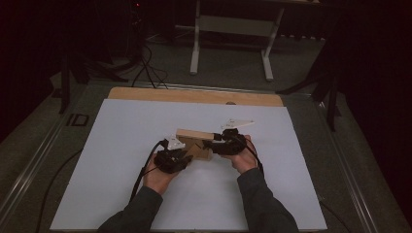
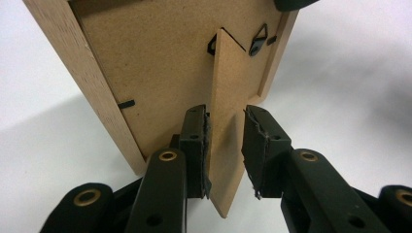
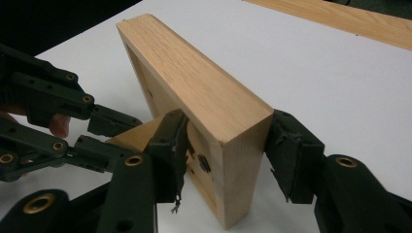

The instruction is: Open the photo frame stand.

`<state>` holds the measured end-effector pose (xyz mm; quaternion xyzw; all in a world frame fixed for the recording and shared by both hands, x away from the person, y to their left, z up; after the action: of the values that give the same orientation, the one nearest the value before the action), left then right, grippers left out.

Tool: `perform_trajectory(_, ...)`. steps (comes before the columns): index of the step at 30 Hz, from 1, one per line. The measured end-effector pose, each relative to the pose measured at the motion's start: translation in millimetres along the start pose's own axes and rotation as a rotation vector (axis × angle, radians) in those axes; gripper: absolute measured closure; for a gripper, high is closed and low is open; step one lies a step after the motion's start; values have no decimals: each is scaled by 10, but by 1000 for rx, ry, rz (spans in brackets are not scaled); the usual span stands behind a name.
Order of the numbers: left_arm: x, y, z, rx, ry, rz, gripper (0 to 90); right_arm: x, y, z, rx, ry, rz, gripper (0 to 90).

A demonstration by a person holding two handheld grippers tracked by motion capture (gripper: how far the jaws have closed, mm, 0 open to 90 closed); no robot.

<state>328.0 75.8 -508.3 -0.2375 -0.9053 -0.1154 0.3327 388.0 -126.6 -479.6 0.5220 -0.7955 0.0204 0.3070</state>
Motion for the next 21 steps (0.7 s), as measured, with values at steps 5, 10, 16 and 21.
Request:
perform_trajectory(5,10,2,28,1,1,4,703,8,46,20,7,3,-6,502)
perform_trajectory(10,28,-4,63,0,2,-2,700,9,100,36,22,14,-8,500)
perform_trajectory(16,44,0,111,-3,5,5,700,8,150,82,28,5,-21,488)
perform_trajectory(21,64,-11,134,-9,5,4,697,22,184,114,32,-4,-25,484)
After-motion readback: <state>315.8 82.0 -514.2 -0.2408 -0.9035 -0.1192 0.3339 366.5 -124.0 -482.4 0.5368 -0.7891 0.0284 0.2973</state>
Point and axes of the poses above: each handheld gripper's, and its own axes: x roughly backward along the jaws, z roughly out of its underside, y roughly to its left, the point moved 2 cm from there along -x, roughly forward along the jaws, and after that the axes turned 12 degrees about -z, right-handed, at the moved point
